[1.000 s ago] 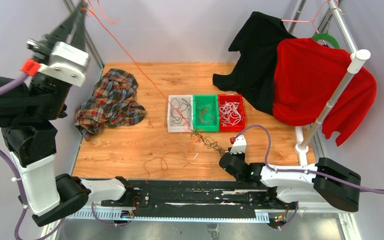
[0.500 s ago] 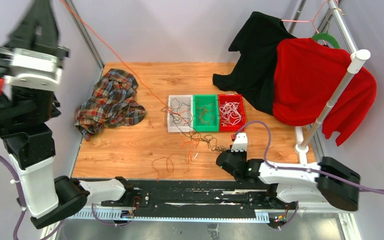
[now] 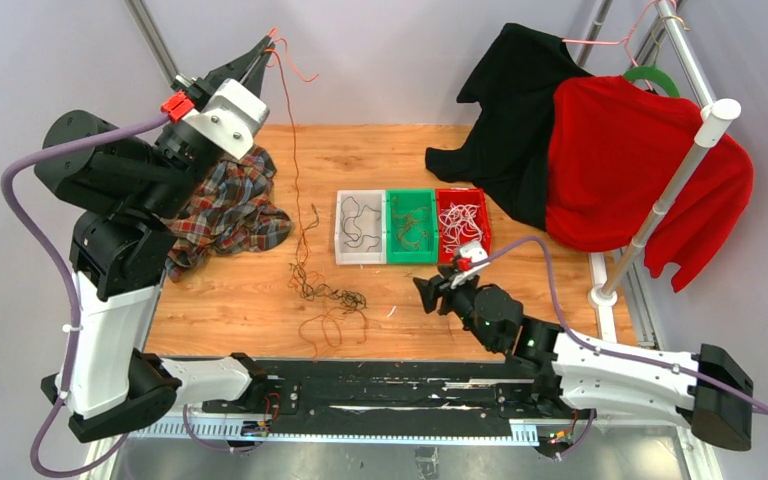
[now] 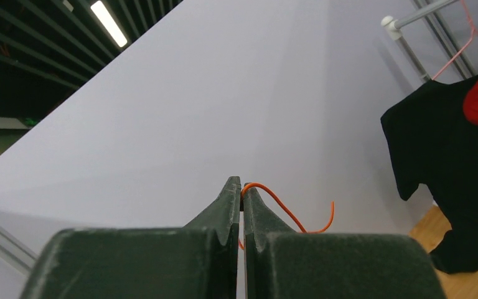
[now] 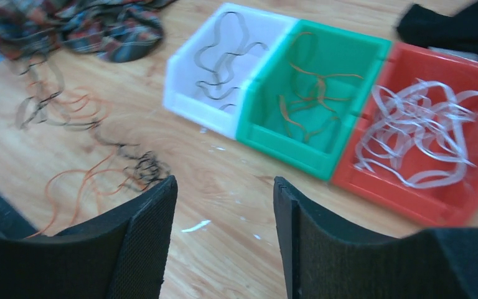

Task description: Untangle the cables

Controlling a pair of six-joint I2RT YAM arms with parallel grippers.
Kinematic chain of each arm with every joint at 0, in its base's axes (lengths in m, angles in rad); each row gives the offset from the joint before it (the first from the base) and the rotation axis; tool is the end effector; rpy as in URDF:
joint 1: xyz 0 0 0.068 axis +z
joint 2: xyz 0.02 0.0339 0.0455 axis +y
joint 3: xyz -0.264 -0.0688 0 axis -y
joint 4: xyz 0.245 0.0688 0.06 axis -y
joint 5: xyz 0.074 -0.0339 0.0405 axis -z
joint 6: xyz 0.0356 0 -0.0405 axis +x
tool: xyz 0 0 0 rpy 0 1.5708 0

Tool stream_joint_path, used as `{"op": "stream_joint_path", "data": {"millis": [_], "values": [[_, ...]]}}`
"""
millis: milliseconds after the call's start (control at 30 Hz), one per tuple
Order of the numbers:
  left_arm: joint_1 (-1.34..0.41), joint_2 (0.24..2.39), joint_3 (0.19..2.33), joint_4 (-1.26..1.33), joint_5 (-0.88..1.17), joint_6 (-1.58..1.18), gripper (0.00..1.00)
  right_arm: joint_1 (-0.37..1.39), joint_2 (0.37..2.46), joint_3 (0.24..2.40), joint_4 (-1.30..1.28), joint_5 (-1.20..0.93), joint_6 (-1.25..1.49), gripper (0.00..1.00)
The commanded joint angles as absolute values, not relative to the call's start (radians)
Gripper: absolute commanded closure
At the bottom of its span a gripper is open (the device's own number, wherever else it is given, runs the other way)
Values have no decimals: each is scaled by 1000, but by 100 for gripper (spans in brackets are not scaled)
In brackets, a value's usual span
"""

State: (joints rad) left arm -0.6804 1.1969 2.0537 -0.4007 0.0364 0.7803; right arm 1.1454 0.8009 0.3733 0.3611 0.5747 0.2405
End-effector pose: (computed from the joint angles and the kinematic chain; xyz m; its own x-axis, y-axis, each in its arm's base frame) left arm 0.1057 -0.0872 0.6320 0.7035 0.3351 -0.6268 0.2240 0.7324 0.6430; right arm 0.0951 0.1630 0.2491 -0.1554 0.1414 -0.9777 -0.5186 0.8307 0.2026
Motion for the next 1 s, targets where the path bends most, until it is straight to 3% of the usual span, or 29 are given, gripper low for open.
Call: {"op": "stream_joint_path", "data": {"millis": [0, 233, 967], "values": [[-681, 1175, 2103, -397, 41, 754, 100, 1158, 914, 466, 556, 316, 151, 40], [-681, 1168, 2111, -410, 29, 770, 100, 1215, 1140, 641, 749, 169, 126, 37], [-681, 1154, 2136, -405, 48, 760, 100, 1234, 1530, 842, 997, 139, 113, 37]]}}
